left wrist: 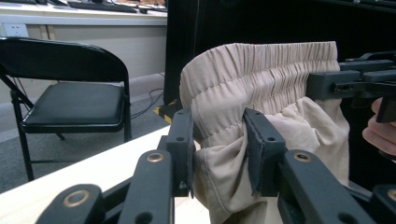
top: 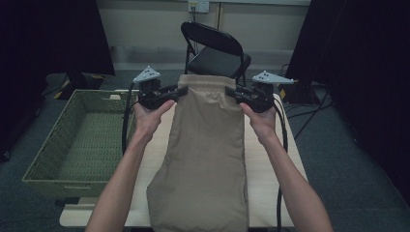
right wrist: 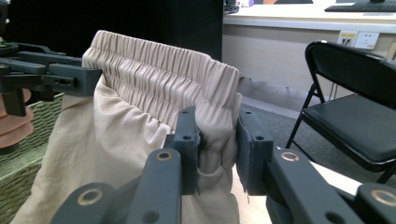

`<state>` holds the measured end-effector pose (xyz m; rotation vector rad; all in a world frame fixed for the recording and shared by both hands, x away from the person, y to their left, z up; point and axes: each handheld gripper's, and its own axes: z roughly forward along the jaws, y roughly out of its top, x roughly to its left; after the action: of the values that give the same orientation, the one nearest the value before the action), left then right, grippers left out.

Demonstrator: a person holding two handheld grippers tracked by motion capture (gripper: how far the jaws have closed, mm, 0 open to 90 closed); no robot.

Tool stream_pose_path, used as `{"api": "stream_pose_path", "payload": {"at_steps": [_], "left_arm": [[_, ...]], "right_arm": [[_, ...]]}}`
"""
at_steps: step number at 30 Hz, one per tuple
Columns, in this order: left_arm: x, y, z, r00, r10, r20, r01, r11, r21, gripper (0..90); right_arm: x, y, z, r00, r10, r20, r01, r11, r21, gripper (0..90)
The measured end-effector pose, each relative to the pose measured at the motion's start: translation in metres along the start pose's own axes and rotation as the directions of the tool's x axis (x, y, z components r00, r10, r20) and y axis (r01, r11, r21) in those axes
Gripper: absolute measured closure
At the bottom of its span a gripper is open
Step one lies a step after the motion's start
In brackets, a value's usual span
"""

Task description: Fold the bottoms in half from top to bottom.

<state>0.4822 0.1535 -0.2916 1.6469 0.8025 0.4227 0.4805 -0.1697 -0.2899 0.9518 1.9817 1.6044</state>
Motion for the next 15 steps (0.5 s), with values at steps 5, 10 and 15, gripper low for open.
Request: {"api": "stream_pose_path", "payload": {"at_steps": [5,10,15], "left_arm": [[0.002,0.007,0.007,0.9999,-0.002,-0.012,0.002,0.9999,-0.011,66.9],[0.0,0.019,0.015,0.9997,0.012,-0.021,-0.012,0.9997,-0.022,67.2],[-0.001,0.022,0.022,0.9992,0.028,-0.028,-0.028,0.9994,-0.021,67.2]], "right_arm": [[-0.004,0.008,0.003,0.9999,-0.003,0.017,0.003,1.0,-0.001,72.3],[-0.012,0.013,0.003,0.9995,0.01,0.029,-0.01,1.0,-0.011,72.4],[-0.017,0.018,0.002,0.9989,0.013,0.045,-0.012,1.0,-0.022,72.5]]}}
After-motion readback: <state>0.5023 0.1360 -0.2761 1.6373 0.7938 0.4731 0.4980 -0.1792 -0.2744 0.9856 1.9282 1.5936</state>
